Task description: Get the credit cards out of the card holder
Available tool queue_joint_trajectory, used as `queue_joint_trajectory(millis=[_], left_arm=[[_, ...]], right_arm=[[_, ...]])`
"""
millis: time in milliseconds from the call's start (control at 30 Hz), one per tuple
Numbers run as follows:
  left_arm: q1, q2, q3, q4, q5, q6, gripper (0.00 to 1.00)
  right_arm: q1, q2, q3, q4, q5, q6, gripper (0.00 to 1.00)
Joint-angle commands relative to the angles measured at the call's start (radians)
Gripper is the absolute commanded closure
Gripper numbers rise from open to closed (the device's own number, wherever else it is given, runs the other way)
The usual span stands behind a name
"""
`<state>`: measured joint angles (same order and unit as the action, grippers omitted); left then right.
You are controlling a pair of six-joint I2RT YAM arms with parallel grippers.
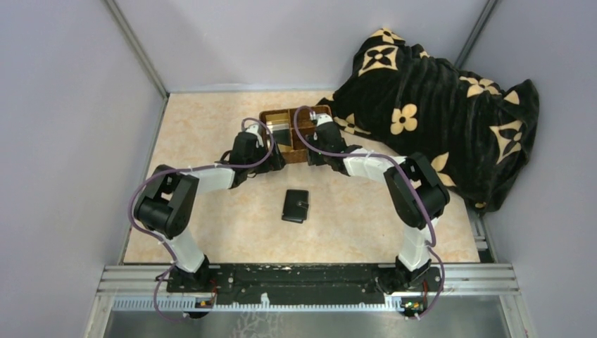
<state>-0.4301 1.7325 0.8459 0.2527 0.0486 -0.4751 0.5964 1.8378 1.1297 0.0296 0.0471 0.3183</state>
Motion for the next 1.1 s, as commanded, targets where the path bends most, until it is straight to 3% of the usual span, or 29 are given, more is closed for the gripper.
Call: queue_joint_trajectory(millis=[0,333,567,867,1067], left_arm=[[0.011,0.022,0.036,0.012,0.042,0.020,0.01],[0.010,-0.157,-0.126,0.053,0.140,-0.019,0.02],[-0.030,-0.308,-0.266,0.031,0.143,-0.049,0.04],[-0.144,-0.327,-0.399,0.057,0.054,-0.106,0.06],[-0.198,-0.254,-0.374,0.064,0.008,-0.115,0.07]], right_arm=[[-0.015,0.013,0.073,0.049,-0.016,0.003,0.62],[0.013,-0.152,-0.076,0.071,-0.088,0.004,0.62],[0.146,-0.262,-0.181,0.035,0.000,-0.078,0.59],[0.224,-0.299,-0.256,0.035,0.020,-0.097,0.56],[0.266,-0.300,-0.276,0.025,0.029,-0.113,0.53]])
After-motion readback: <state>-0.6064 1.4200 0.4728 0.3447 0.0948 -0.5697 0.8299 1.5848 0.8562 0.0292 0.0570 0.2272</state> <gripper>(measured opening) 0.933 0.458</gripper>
